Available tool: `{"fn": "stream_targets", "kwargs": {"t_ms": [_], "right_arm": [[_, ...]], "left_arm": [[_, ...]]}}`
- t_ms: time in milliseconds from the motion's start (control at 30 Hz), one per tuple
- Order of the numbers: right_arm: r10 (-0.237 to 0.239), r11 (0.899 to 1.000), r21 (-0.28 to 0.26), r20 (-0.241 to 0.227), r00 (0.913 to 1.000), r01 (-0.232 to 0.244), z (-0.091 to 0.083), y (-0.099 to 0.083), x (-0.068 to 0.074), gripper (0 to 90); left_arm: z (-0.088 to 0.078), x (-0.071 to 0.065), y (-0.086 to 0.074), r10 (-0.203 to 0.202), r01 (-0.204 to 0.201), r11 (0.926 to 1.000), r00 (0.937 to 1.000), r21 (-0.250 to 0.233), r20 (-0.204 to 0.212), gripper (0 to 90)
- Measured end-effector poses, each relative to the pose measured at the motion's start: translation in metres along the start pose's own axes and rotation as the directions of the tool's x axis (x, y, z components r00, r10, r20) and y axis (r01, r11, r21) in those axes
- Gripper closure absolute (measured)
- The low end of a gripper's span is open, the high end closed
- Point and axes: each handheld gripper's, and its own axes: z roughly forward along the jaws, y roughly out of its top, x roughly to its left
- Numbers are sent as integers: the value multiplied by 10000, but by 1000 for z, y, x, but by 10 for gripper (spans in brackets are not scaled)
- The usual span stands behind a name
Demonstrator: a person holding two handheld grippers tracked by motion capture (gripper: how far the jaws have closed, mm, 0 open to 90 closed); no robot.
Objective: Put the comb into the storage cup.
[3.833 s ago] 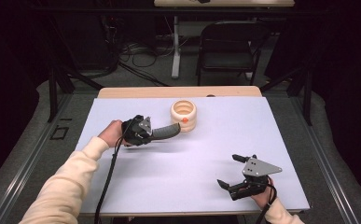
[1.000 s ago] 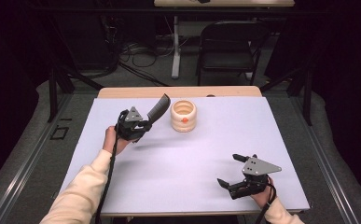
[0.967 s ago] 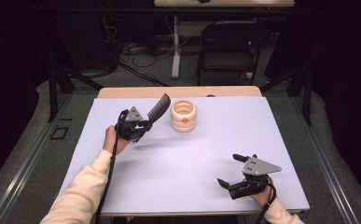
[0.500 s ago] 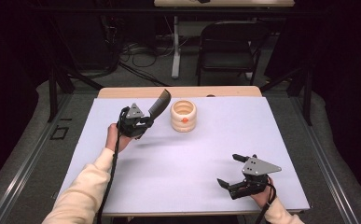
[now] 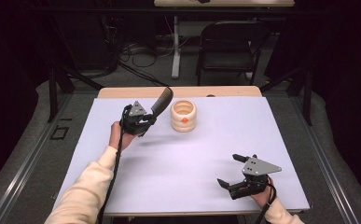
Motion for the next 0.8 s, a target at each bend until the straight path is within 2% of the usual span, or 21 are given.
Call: {"fn": "stream_targets", "kwargs": {"t_ms": [500,800], "right_arm": [[28,10000,-16,3,10000,-28,0,0,0,0],[21,10000,-14,18,10000,-21,0,0,0,0]], "left_arm": [[5,1,7,81,-81,9999,10000,60,25,726],[6,2,11,-30,30,10000,10000,-71,-8,726]]}}
